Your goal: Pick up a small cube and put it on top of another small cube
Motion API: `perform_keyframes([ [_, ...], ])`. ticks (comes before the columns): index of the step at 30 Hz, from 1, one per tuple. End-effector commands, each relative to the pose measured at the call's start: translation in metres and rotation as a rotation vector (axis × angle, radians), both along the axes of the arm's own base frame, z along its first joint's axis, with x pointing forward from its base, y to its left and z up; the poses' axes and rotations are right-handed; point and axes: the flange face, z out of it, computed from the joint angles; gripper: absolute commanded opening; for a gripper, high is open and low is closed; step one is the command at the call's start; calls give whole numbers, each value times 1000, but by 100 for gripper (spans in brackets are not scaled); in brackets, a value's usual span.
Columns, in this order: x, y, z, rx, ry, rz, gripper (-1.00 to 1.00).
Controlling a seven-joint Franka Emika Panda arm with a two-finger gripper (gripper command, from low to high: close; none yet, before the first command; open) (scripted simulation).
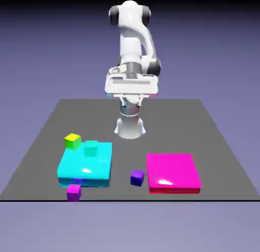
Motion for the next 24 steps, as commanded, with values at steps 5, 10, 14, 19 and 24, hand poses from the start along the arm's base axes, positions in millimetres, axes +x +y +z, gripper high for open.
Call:
perform_keyframes([
  [5, 16, -21, -50, 253, 205, -213, 0],
  [10, 22, -35, -103, 484, 405, -439, 0],
  [14, 23, -42, -144, 654, 556, -627, 0],
  [19, 20, -47, -192, 853, 721, -872, 0],
  [24, 15, -50, -234, 1041, 851, -1120, 0],
])
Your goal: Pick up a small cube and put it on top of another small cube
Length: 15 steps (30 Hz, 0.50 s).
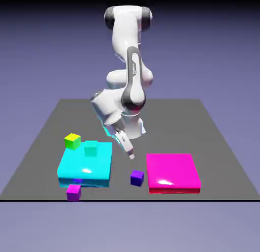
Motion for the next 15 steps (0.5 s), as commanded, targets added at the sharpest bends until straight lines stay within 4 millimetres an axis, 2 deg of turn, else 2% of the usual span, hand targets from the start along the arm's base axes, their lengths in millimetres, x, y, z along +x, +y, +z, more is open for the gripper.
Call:
perform_keyframes([
  [1, -1, 0, -8, 31, 29, -49, 0],
  [8, -3, -6, -56, 223, 192, -395, 0],
  [10, -3, -6, -56, 225, 195, -401, 0],
  [15, 8, 21, -108, 225, 194, -400, 0],
])
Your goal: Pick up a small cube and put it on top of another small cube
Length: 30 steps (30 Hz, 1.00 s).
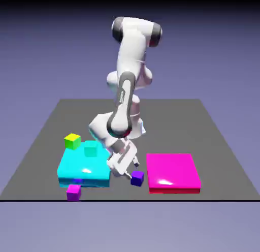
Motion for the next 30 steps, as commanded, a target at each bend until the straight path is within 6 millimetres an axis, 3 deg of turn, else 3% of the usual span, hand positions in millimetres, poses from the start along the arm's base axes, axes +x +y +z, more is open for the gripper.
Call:
perform_keyframes([
  [1, 1, 3, -6, 0, 0, 0, 0],
  [2, 1, 3, -6, 0, 0, 0, -100],
  [3, 1, 3, -6, 0, 0, 0, -100],
  [8, -9, -24, 47, 0, 0, 0, -100],
  [14, -31, -96, 105, 36, 4, -116, -100],
  [19, -66, -155, 150, 39, 3, -225, -100],
  [25, -126, -213, 198, 6, 0, -365, -100],
  [27, -133, -218, 202, 0, 0, -380, -100],
  [30, -121, -207, 176, 7, -4, -377, -100],
])
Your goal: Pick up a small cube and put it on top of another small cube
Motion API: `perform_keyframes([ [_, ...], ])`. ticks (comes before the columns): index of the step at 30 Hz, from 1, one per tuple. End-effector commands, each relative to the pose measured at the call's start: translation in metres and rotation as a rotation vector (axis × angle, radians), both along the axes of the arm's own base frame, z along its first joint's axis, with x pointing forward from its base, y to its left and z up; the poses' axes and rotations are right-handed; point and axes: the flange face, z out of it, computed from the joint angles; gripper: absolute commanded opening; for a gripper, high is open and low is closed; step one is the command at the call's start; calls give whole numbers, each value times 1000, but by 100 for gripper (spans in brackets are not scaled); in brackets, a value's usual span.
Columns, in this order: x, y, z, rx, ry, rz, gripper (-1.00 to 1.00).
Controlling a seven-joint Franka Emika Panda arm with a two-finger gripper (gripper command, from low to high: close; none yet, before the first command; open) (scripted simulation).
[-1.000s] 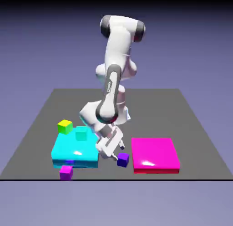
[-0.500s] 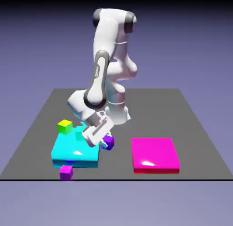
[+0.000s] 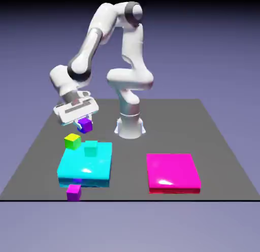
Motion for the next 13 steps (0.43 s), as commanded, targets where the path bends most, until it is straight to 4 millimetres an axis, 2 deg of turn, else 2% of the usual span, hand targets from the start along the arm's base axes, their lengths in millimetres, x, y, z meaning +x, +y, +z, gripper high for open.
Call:
perform_keyframes([
  [1, 3, 4, -9, 0, 2, 1, -100],
  [4, 9, 13, -32, -5, 6, -1, -100],
  [5, 9, 13, -32, -5, 6, -1, 100],
  [6, 9, 13, -32, -5, 6, -1, 100],
  [12, -10, -9, 23, -4, 5, -1, 100],
  [13, -12, -11, 26, -5, 6, -1, 100],
])
